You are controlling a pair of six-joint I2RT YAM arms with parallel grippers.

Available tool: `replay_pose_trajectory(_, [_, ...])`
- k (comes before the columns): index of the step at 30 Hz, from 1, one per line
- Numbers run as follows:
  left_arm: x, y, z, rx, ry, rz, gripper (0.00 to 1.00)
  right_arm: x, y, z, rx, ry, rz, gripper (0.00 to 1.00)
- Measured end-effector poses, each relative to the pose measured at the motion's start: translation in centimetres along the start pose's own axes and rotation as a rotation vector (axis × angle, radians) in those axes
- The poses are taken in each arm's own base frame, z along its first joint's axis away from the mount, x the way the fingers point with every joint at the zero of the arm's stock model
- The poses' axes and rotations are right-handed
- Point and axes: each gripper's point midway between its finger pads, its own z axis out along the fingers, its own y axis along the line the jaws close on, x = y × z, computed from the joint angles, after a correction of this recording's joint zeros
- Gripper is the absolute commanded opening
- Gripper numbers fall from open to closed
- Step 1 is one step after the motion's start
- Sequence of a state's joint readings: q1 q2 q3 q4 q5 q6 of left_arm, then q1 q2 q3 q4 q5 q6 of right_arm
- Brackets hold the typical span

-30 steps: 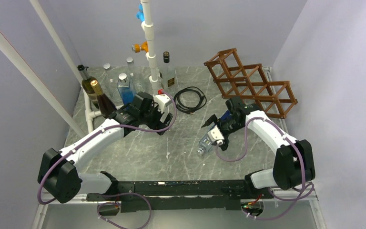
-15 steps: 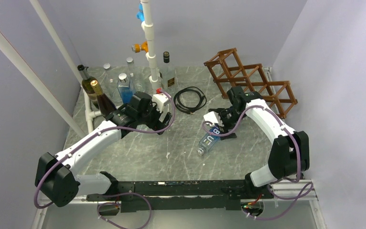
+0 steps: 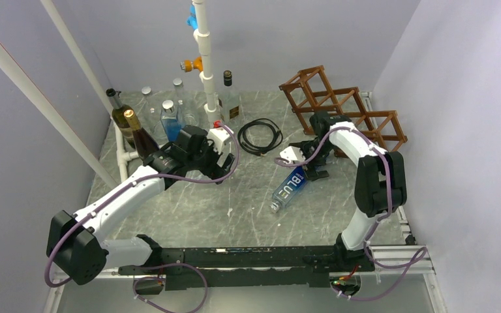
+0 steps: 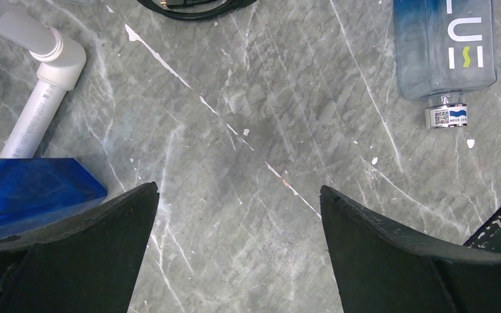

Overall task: Take the wine bottle off the wine rack
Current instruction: Pick up the wine bottle from the center of the board.

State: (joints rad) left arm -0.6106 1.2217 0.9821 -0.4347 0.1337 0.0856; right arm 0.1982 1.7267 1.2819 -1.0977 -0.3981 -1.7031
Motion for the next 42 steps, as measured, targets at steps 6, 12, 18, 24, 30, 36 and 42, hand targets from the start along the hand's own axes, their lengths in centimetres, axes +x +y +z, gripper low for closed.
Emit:
replay_pose_trajectory(6, [-0.2, 0.0, -0.2, -0.001, -0.008, 0.003, 0.99, 1.1, -0.9, 1.0, 0.012, 0.030, -0.034, 0.93])
replay_pose_trajectory(12, [-0.2, 0.0, -0.2, -0.001, -0.008, 0.005, 1.00, 1.2, -0.5, 2.9, 0.011, 0.026, -0.092, 0.81])
replay_pose_trajectory(18, [-0.2, 0.0, -0.2, -0.001, -0.008, 0.005, 0.99, 0.1, -0.4, 3.8, 0.001, 0.011, -0.136, 0.60])
replay_pose_trajectory(24, [-0.2, 0.0, -0.2, -0.002, -0.008, 0.005, 1.00, -1.7, 0.1, 4.4, -0.011, -0.051, -0.114, 0.23])
replay_pose_trajectory(30, [-0.5, 0.1, -0.5, -0.010, -0.021, 0.006, 0.99, -3.9, 0.9, 4.9, -0.008, -0.150, -0.014, 0.09])
replay_pose_trajectory(36, [-1.3, 0.1, -1.4, -0.013, -0.058, 0.005, 1.00, -6.3, 2.1, 4.3, 0.006, -0.263, 0.197, 0.00])
replay_pose_trajectory(42, [-2.8, 0.1, -2.9, 0.007, -0.134, -0.028, 1.00, -8.7, 2.8, 2.8, 0.052, -0.369, 0.379, 0.00])
